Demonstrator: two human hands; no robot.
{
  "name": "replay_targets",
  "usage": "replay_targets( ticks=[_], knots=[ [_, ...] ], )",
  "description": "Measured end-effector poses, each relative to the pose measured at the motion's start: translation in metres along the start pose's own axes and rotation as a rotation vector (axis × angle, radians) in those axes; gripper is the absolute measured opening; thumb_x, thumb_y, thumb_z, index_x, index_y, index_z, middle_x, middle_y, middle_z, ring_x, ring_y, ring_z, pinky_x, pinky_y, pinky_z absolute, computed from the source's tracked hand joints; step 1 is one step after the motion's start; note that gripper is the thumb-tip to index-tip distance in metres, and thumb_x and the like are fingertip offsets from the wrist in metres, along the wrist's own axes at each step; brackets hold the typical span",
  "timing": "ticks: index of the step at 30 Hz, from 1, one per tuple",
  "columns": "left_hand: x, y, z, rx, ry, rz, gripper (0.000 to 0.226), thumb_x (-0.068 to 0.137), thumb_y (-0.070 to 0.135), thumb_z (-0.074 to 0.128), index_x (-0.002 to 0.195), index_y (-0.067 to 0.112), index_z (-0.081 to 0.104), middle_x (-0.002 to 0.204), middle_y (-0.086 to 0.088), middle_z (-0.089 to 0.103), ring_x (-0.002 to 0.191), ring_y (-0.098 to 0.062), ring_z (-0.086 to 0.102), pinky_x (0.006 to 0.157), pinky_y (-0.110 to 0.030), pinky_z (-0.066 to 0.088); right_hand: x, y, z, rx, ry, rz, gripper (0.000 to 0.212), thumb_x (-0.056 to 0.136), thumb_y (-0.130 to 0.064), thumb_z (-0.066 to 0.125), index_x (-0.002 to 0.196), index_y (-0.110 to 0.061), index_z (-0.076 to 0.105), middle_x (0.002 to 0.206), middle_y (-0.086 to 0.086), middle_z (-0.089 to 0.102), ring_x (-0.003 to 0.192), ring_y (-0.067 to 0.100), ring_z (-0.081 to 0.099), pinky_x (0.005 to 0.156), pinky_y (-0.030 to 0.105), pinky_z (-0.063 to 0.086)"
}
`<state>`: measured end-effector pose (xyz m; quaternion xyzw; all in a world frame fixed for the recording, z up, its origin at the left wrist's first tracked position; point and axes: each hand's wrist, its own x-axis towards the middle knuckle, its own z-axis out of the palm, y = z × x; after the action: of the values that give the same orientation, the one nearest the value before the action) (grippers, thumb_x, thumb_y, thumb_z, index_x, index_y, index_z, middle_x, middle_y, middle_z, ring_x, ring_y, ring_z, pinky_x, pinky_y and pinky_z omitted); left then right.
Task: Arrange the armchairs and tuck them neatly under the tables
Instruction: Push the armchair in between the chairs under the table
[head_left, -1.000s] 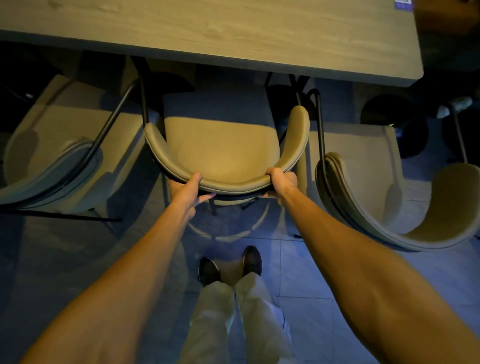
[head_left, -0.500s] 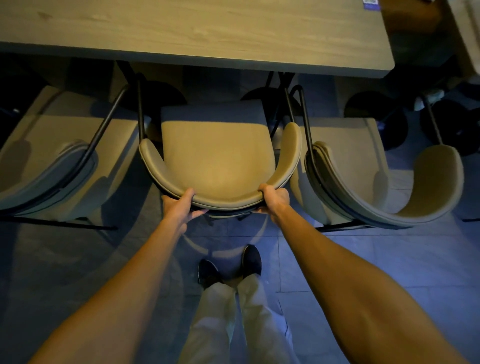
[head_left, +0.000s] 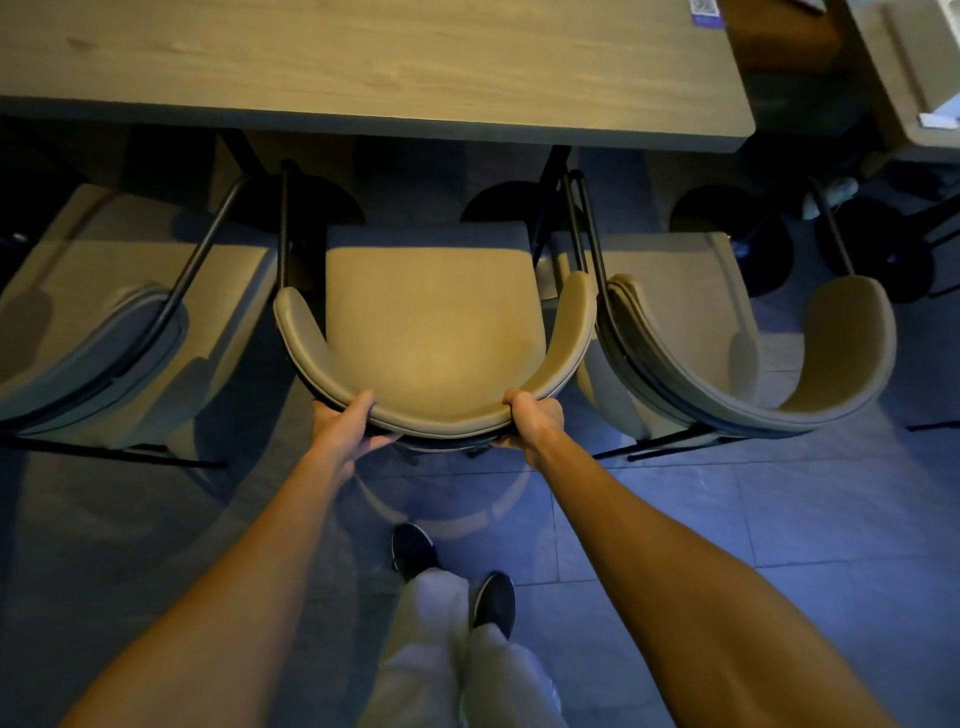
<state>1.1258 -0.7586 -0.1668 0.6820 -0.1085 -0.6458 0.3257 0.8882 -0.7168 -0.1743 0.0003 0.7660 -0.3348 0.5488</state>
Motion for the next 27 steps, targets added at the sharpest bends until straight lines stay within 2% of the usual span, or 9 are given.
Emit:
replay_targets(
  ticks=[4, 8, 15, 17, 20, 22, 24, 27],
  knots=[
    [-0.01, -0.002, 0.003, 0.022, 0.03, 0.007, 0.06, 0.088, 0.003, 0.066, 0.142, 0.009, 0.04, 0.138, -0.012, 0.055, 0.119, -0.032, 0.061, 0.06, -0.045, 0.064, -0.002, 0.007, 0.0, 0.032, -0.005, -0.008, 0.062, 0.075, -0.019, 0.069, 0.133, -0.002, 0.054, 0.126, 0.019, 0.064, 0.104, 0.037, 0.068, 0.05, 0.041, 0.062],
    [-0.026, -0.008, 0.014, 0.07, 0.09, 0.024, 0.058, 0.092, 0.008, 0.064, 0.144, 0.013, 0.04, 0.138, -0.01, 0.053, 0.121, -0.033, 0.06, 0.056, -0.041, 0.062, -0.002, 0.015, -0.001, 0.039, 0.006, -0.01, 0.076, 0.062, -0.025, 0.066, 0.133, -0.002, 0.053, 0.13, 0.017, 0.061, 0.107, 0.038, 0.066, 0.051, 0.044, 0.063],
    [-0.034, -0.013, 0.019, 0.098, 0.143, -0.014, 0.054, 0.092, 0.005, 0.063, 0.141, 0.014, 0.04, 0.139, -0.013, 0.054, 0.124, -0.034, 0.058, 0.056, -0.041, 0.056, -0.013, 0.022, -0.009, 0.048, -0.011, 0.009, 0.059, 0.082, -0.017, 0.067, 0.135, -0.001, 0.048, 0.128, 0.02, 0.061, 0.107, 0.038, 0.066, 0.054, 0.046, 0.064],
    [-0.034, -0.013, 0.021, 0.122, 0.153, -0.03, 0.054, 0.093, 0.006, 0.062, 0.141, 0.015, 0.039, 0.141, -0.012, 0.052, 0.125, -0.034, 0.057, 0.062, -0.042, 0.057, -0.015, 0.022, -0.009, 0.04, -0.005, 0.017, 0.057, 0.084, -0.016, 0.067, 0.135, -0.002, 0.048, 0.128, 0.02, 0.062, 0.108, 0.037, 0.066, 0.055, 0.047, 0.065],
    [-0.034, -0.01, 0.029, 0.155, 0.195, -0.107, 0.057, 0.095, 0.009, 0.062, 0.145, 0.017, 0.036, 0.145, -0.011, 0.048, 0.129, -0.035, 0.054, 0.087, -0.045, 0.056, -0.019, 0.02, -0.01, 0.026, -0.006, 0.024, 0.055, 0.087, -0.015, 0.067, 0.135, -0.003, 0.045, 0.13, 0.02, 0.06, 0.11, 0.037, 0.065, 0.066, 0.053, 0.066],
    [-0.034, -0.006, 0.034, 0.169, 0.261, -0.134, 0.064, 0.094, 0.011, 0.064, 0.15, 0.017, 0.032, 0.148, -0.01, 0.048, 0.131, -0.034, 0.052, 0.102, -0.049, 0.051, -0.021, 0.019, -0.011, 0.028, -0.002, 0.024, 0.054, 0.089, -0.015, 0.067, 0.135, -0.004, 0.041, 0.13, 0.018, 0.057, 0.113, 0.037, 0.063, 0.074, 0.056, 0.066],
    [-0.033, -0.004, 0.035, 0.191, 0.304, -0.136, 0.071, 0.091, 0.01, 0.066, 0.151, 0.018, 0.031, 0.149, -0.012, 0.049, 0.13, -0.035, 0.052, 0.105, -0.056, 0.047, -0.022, 0.02, -0.013, 0.028, 0.0, 0.028, 0.051, 0.092, -0.015, 0.066, 0.133, -0.004, 0.037, 0.127, 0.014, 0.052, 0.117, 0.037, 0.061, 0.08, 0.056, 0.064],
    [-0.035, -0.002, 0.035, 0.183, 0.289, -0.151, 0.065, 0.09, 0.004, 0.063, 0.146, 0.02, 0.034, 0.146, -0.014, 0.047, 0.127, -0.039, 0.053, 0.093, -0.065, 0.052, -0.023, 0.02, -0.014, 0.031, -0.004, 0.028, 0.046, 0.095, -0.015, 0.065, 0.126, -0.008, 0.032, 0.123, 0.014, 0.047, 0.12, 0.037, 0.059, 0.084, 0.055, 0.064]
  ],
)
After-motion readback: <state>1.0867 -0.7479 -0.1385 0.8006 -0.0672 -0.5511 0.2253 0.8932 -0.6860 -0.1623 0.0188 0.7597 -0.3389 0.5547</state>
